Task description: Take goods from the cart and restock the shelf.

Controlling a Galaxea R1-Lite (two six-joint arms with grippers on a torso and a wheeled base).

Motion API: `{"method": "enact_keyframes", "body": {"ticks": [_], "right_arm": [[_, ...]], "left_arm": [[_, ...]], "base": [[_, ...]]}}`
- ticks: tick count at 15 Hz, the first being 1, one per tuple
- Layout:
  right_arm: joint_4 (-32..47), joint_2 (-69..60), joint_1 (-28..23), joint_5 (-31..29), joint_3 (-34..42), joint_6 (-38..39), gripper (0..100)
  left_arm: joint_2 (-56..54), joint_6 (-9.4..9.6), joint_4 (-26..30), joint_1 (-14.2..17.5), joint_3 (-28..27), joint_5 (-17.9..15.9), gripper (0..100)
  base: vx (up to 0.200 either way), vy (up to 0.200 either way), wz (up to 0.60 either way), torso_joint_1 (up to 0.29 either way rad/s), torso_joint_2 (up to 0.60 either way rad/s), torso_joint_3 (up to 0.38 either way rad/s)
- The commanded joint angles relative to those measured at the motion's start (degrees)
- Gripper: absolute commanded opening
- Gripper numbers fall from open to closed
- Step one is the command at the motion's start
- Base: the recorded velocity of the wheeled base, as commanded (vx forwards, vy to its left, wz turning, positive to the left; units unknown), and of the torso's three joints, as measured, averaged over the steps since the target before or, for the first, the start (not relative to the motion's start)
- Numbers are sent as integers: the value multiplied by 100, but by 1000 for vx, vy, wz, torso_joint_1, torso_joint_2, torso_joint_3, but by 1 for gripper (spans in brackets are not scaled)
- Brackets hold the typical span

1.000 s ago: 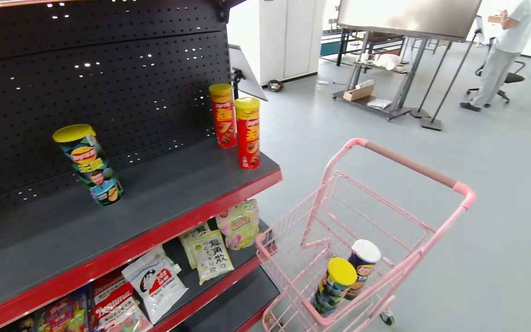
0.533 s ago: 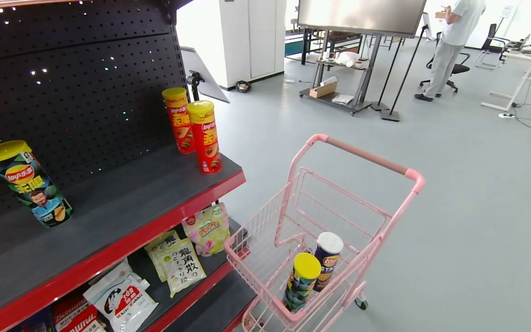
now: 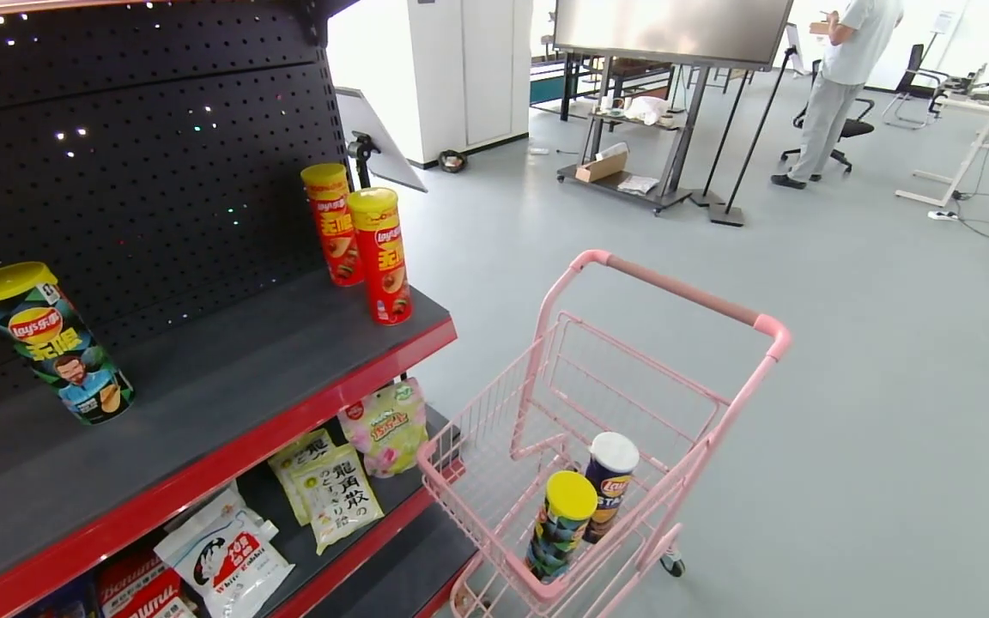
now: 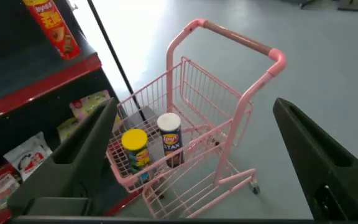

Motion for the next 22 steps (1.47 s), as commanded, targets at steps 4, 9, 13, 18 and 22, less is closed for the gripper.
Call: {"method": "enact_keyframes", "body": {"ticks": [4, 9, 13, 18, 22], "right_arm": [[-2735, 5654, 1734, -42, -652, 948, 100], [-2796, 6612, 3097, -25, -1118, 1177, 100], [-2805, 6928, 3387, -42, -1092, 1230, 100], [-3174, 7166, 3809, -420, -723, 1212, 100], [-4062, 7632, 3861, -719, -213, 1159, 100]], "left_arm": [[7, 10, -1, 2, 0, -9, 100], [7, 10, -1, 2, 0, 0, 100], [7, 10, -1, 2, 0, 0, 100], [7, 10, -1, 2, 0, 0, 100], [7, 10, -1, 2, 0, 0, 100]], "base": [[0, 0, 0, 0, 0, 0], [0, 0, 0, 0, 0, 0], [0, 0, 0, 0, 0, 0], [0, 0, 0, -101, 219, 127], [0, 0, 0, -150, 338, 188]]}}
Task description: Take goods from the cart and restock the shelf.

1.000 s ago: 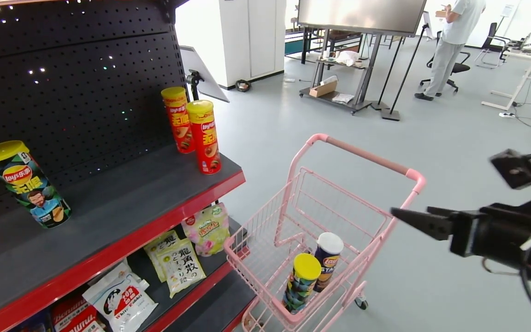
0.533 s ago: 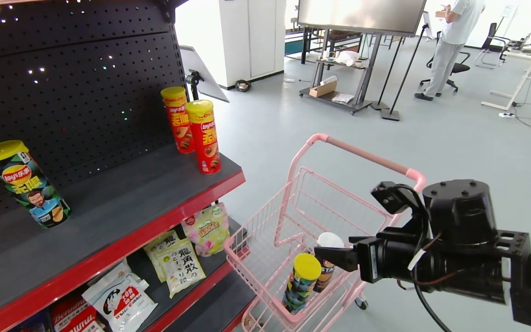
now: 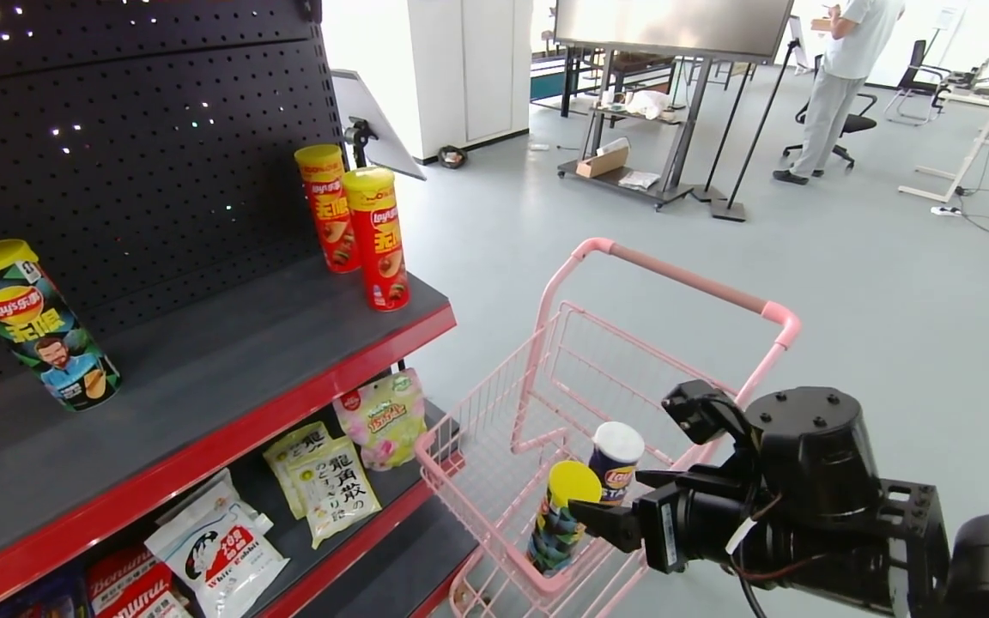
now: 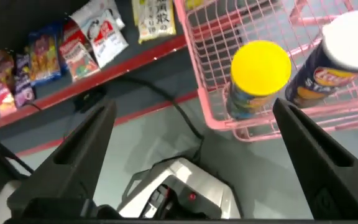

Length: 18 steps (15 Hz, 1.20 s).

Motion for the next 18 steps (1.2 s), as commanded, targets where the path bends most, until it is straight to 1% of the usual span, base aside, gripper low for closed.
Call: {"method": "enact_keyframes", "body": {"ticks": [1, 6, 14, 18], "right_arm": [[-239, 360, 76, -174, 281, -4, 100], [-239, 413, 94, -402, 334, 14, 100], [-239, 518, 94, -385, 281, 14, 100], [-248, 544, 94, -394, 281, 14, 100]], "left_arm": [[7, 2, -1, 2, 0, 0, 100], [7, 2, -1, 2, 0, 0, 100], [7, 2, -1, 2, 0, 0, 100], [7, 2, -1, 2, 0, 0, 100]], "base": [[0, 0, 0, -149, 344, 198], [0, 0, 0, -140, 346, 200], [0, 0, 0, -144, 359, 214], [0, 0, 0, -27, 77, 44]]}}
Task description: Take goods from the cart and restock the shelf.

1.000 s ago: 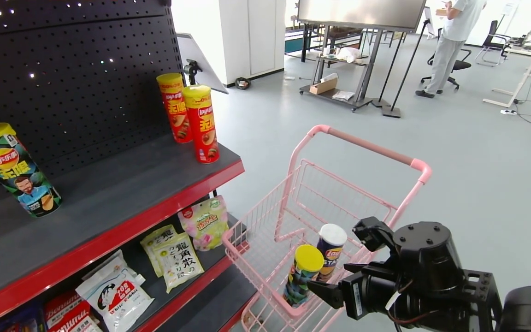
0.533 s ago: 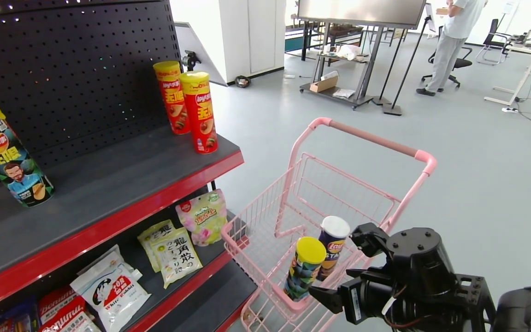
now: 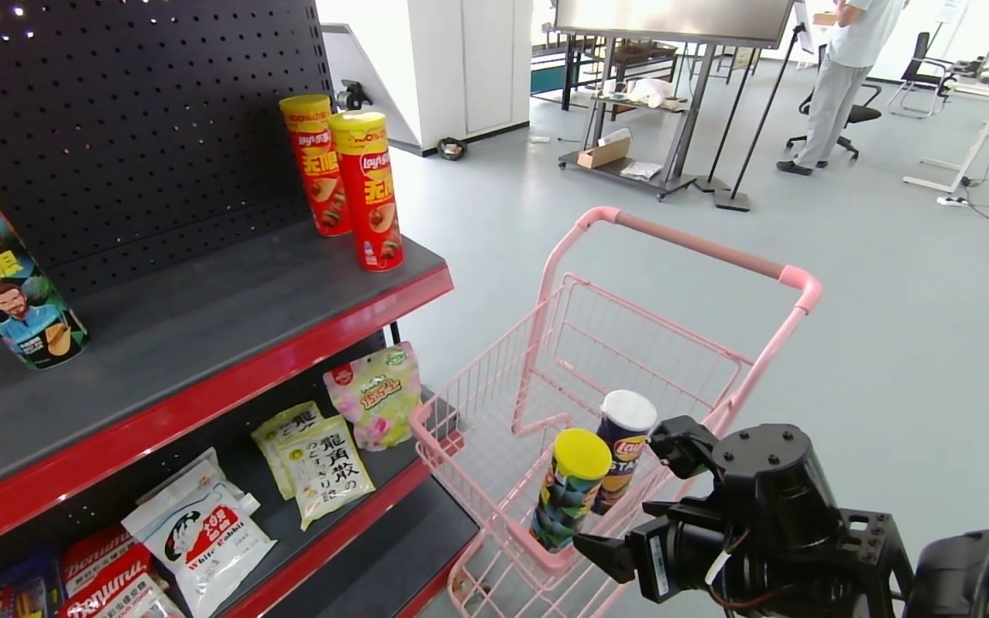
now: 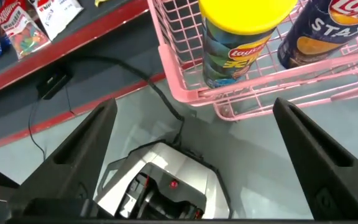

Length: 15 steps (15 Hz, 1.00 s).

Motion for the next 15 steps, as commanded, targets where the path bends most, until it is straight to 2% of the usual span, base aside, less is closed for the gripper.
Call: {"method": "enact_keyframes", "body": {"ticks": [1, 5, 8, 15], "right_arm": [[-3, 45, -5, -4, -7, 2, 100], [-434, 256, -40, -21, 46, -95, 100], [-451, 291, -93, -12, 11, -156, 100], [-460, 370, -155, -12, -183, -183, 100]], "left_arm": [[7, -1, -4, 2, 0, 0, 100], [7, -1, -4, 2, 0, 0, 100], [7, -1, -4, 2, 0, 0, 100], [7, -1, -4, 2, 0, 0, 100]], "base": [[0, 0, 0, -27, 51, 46], [0, 0, 0, -140, 384, 238], [0, 0, 0, -149, 411, 258], [0, 0, 0, -12, 41, 25]]}}
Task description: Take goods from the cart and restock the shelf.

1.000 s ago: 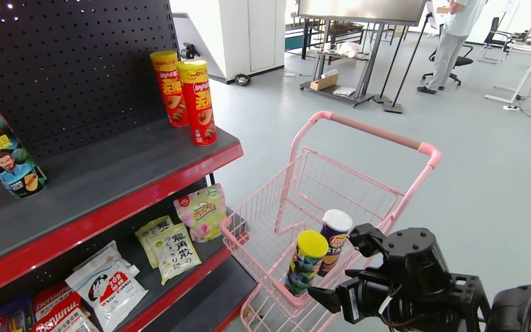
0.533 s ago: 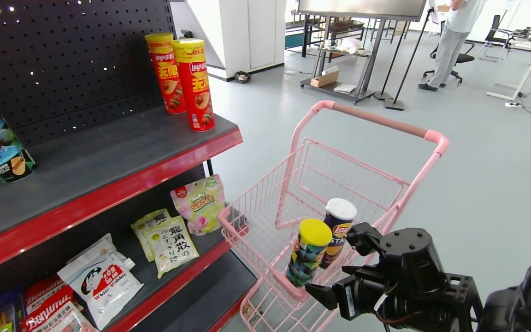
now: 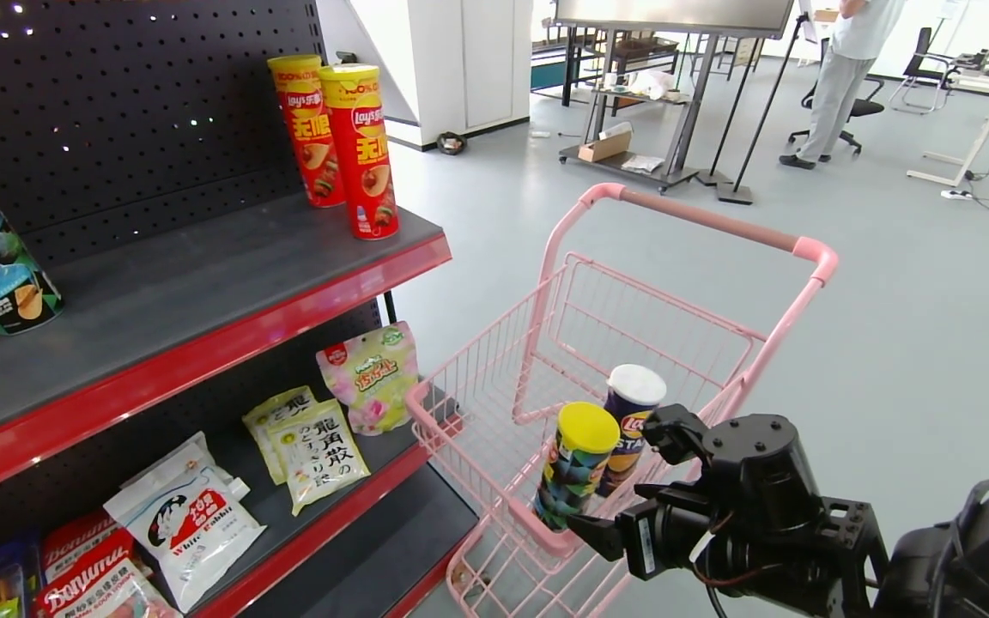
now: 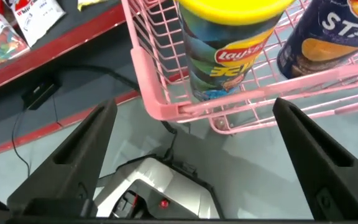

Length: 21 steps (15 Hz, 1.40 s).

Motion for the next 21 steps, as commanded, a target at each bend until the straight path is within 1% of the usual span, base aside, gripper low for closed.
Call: {"method": "enact_keyframes", "body": {"ticks": [1, 4, 6, 13, 21], "right_arm": [[-18, 116, -45, -1, -91, -1, 100], [-449, 459, -186, -36, -109, -291, 100], [-712, 538, -203, -54, -65, -282, 100], [-748, 652, -194, -160, -241, -265, 100], [-739, 731, -177, -124, -443, -247, 100]], "left_arm": [[7, -1, -1, 2, 0, 0, 100], [7, -1, -1, 2, 0, 0, 100], [7, -1, -1, 2, 0, 0, 100], [7, -1, -1, 2, 0, 0, 100], [7, -1, -1, 2, 0, 0, 100]], "base": [[0, 0, 0, 0, 0, 0], [0, 0, 0, 0, 0, 0], [0, 0, 0, 0, 0, 0], [0, 0, 0, 0, 0, 0], [0, 0, 0, 0, 0, 0]]}}
